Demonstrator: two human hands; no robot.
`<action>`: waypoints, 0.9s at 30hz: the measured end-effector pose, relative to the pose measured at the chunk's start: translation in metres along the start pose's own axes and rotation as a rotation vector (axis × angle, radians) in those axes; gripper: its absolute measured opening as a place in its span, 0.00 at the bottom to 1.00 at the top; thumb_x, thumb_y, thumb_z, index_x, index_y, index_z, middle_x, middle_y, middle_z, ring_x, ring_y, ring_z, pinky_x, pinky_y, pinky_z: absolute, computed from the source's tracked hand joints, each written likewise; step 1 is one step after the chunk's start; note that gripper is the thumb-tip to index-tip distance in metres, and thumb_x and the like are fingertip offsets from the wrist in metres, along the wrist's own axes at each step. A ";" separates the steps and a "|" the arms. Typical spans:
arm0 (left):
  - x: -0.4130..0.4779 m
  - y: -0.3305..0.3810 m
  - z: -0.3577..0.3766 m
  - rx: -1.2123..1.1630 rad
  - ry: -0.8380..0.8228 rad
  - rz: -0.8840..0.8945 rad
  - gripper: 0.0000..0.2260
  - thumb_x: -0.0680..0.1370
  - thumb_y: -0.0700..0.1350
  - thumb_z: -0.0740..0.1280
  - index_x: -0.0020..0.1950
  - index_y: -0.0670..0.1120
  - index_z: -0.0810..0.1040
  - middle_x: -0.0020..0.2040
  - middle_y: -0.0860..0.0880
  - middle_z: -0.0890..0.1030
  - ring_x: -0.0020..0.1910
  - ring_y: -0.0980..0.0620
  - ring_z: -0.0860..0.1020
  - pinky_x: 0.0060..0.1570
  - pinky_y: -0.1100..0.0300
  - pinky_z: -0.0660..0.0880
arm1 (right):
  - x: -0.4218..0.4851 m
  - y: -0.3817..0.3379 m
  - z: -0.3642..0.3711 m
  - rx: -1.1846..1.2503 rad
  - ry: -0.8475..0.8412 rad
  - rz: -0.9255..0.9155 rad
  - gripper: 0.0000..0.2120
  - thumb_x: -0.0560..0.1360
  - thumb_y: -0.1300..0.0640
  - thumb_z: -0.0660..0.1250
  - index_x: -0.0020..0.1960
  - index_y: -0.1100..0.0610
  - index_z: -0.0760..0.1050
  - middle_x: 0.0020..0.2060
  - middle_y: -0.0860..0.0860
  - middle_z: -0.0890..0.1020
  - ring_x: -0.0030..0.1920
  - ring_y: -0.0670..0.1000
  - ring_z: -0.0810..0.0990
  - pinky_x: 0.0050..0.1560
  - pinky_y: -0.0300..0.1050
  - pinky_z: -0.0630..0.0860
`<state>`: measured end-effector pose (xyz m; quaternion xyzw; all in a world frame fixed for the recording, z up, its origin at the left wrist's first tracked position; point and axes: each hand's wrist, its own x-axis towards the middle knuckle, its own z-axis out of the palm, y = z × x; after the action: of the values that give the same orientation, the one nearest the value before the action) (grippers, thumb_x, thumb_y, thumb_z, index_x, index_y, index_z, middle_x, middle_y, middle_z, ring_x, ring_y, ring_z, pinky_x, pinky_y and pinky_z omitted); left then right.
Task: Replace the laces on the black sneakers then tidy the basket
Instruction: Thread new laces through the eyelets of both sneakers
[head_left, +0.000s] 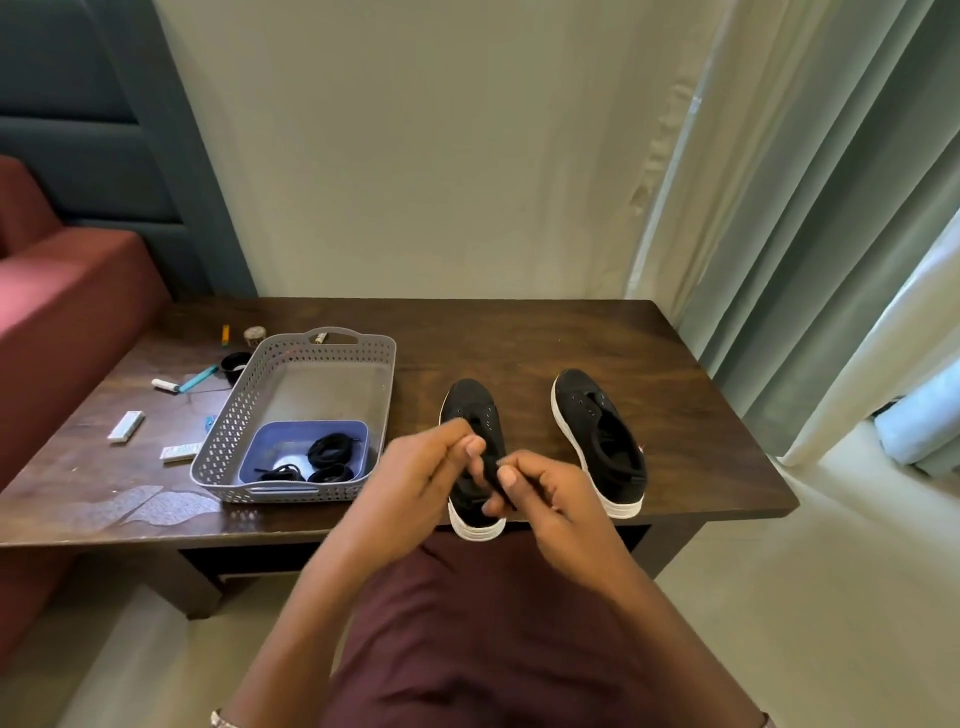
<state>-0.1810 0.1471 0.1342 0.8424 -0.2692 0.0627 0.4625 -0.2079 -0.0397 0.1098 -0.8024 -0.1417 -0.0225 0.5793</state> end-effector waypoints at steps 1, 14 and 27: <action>0.002 -0.002 -0.005 0.016 0.014 0.002 0.14 0.83 0.53 0.57 0.42 0.49 0.74 0.37 0.53 0.80 0.38 0.51 0.79 0.40 0.54 0.75 | -0.003 -0.003 -0.001 0.106 -0.036 0.023 0.13 0.82 0.53 0.60 0.49 0.57 0.80 0.35 0.52 0.81 0.39 0.52 0.81 0.48 0.56 0.79; -0.022 -0.005 0.053 -0.068 -0.060 -0.053 0.13 0.84 0.52 0.56 0.44 0.50 0.74 0.38 0.58 0.77 0.37 0.54 0.76 0.38 0.59 0.72 | 0.015 -0.033 -0.005 0.659 0.302 0.019 0.12 0.83 0.61 0.59 0.58 0.64 0.79 0.47 0.59 0.85 0.51 0.56 0.83 0.53 0.46 0.81; -0.013 -0.017 0.023 -0.074 0.069 -0.056 0.17 0.82 0.57 0.55 0.42 0.47 0.71 0.36 0.57 0.77 0.34 0.56 0.75 0.36 0.54 0.73 | -0.010 -0.022 0.004 0.533 -0.069 0.029 0.17 0.83 0.53 0.58 0.46 0.63 0.79 0.32 0.53 0.75 0.37 0.52 0.77 0.44 0.45 0.75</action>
<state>-0.1867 0.1405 0.1038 0.8293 -0.2317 0.0687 0.5038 -0.2232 -0.0314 0.1263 -0.6240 -0.1505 0.0512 0.7651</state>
